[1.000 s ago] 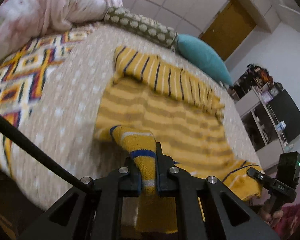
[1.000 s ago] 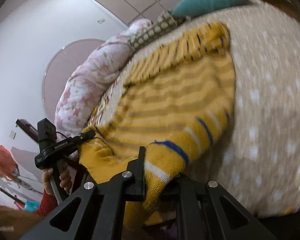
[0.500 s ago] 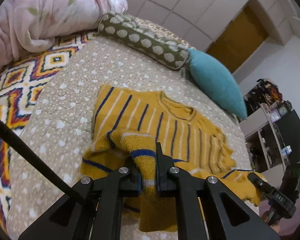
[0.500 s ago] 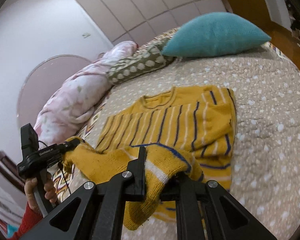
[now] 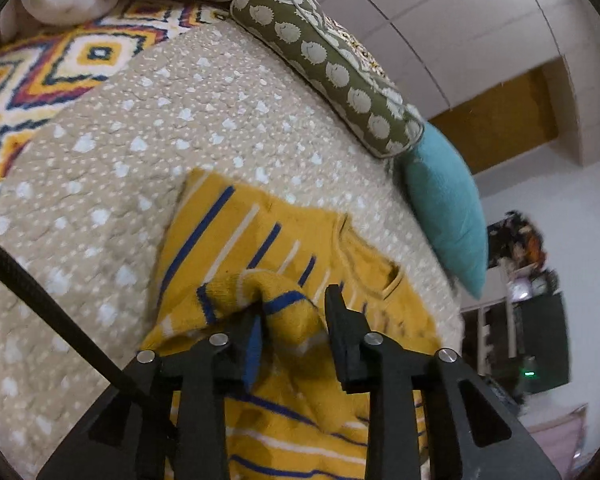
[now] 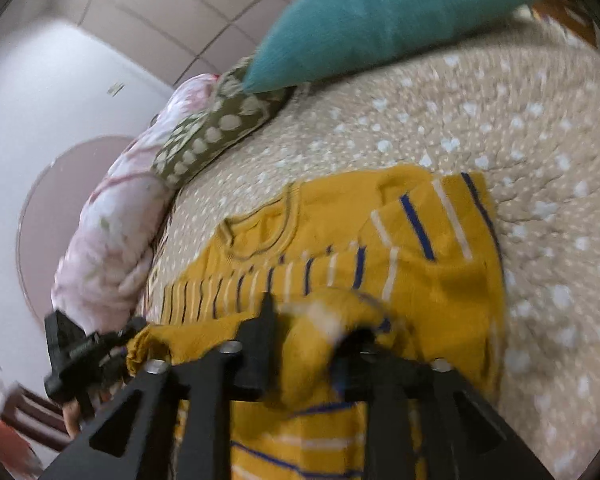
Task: Fold small clothes
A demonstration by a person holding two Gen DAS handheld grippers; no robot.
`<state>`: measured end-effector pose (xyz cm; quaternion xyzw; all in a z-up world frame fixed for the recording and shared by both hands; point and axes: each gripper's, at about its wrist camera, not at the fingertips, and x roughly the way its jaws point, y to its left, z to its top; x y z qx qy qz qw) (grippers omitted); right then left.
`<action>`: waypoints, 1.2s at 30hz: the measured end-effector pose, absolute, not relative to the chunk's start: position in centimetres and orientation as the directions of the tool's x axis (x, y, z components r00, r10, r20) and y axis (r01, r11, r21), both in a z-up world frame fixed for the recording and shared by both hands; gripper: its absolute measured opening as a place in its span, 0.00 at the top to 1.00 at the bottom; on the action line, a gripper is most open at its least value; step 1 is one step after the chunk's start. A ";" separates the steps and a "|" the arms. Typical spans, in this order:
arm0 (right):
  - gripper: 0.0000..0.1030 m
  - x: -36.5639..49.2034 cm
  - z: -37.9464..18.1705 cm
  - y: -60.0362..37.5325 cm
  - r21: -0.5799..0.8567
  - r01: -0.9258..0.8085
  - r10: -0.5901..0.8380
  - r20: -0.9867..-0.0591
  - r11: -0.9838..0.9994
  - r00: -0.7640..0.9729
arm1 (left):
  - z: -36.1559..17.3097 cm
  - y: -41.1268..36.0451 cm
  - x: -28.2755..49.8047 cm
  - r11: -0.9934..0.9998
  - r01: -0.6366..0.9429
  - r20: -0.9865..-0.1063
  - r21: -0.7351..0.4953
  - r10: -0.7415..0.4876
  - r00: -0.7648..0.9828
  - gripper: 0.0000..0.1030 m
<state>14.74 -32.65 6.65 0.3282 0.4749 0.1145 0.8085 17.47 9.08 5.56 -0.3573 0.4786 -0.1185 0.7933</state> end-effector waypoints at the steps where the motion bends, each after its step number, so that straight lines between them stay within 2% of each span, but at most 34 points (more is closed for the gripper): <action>1: 0.54 15.4 6.1 -33.0 0.661 0.144 0.509 -0.681 0.736 0.526 | 5.4 9.1 17.9 0.705 -0.156 -0.665 -0.692 -0.539 0.517 0.67; 6: 0.42 17.8 4.8 -34.5 0.742 0.210 0.540 -0.624 0.637 0.565 | 5.3 9.4 19.3 0.694 -0.163 -0.653 -0.701 -0.534 0.538 0.53; 10: 0.30 19.4 5.2 -35.2 0.759 0.228 0.535 -0.606 0.610 0.589 | 6.1 10.5 19.7 0.688 -0.166 -0.636 -0.707 -0.514 0.576 0.48; 14: 0.30 20.4 6.1 -35.7 0.739 0.243 0.504 -0.625 0.629 0.596 | 7.2 11.3 19.1 0.731 -0.163 -0.666 -0.662 -0.475 0.575 0.46; 18: 0.30 18.4 8.5 -35.9 0.684 0.183 0.470 -0.646 0.706 0.601 | 8.3 11.7 16.7 0.791 -0.127 -0.701 -0.599 -0.441 0.561 0.44; 23: 0.27 11.2 9.8 -36.6 0.584 0.110 0.433 -0.703 0.804 0.565 | 8.8 11.6 12.3 0.841 -0.085 -0.734 -0.534 -0.411 0.542 0.38; 29: 0.27 2.6 6.4 -36.4 0.558 0.101 0.429 -0.730 0.824 0.533 | 8.2 10.2 7.1 0.891 -0.043 -0.774 -0.451 -0.367 0.517 0.37; 30: 0.35 2.0 5.6 -36.2 0.564 0.102 0.437 -0.730 0.819 0.526 | 8.1 9.9 6.6 0.896 -0.038 -0.780 -0.442 -0.364 0.509 0.37; 31: 0.73 1.7 5.1 -35.9 0.572 0.100 0.449 -0.729 0.814 0.516 | 8.1 9.5 6.0 0.901 -0.036 -0.788 -0.431 -0.357 0.502 0.37; 32: 0.85 1.6 4.4 -35.5 0.577 0.094 0.463 -0.733 0.812 0.499 | 8.2 9.4 5.5 0.906 -0.035 -0.792 -0.423 -0.350 0.500 0.37; 33: 0.92 1.5 4.3 -35.6 0.561 0.102 0.446 -0.743 0.821 0.499 | 8.5 9.3 4.7 0.910 -0.032 -0.792 -0.412 -0.341 0.506 0.37; 36: 0.94 1.0 4.5 -38.3 0.479 0.195 0.319 -0.785 0.856 0.531 | 9.2 9.0 3.6 0.927 -0.019 -0.793 -0.375 -0.310 0.525 0.37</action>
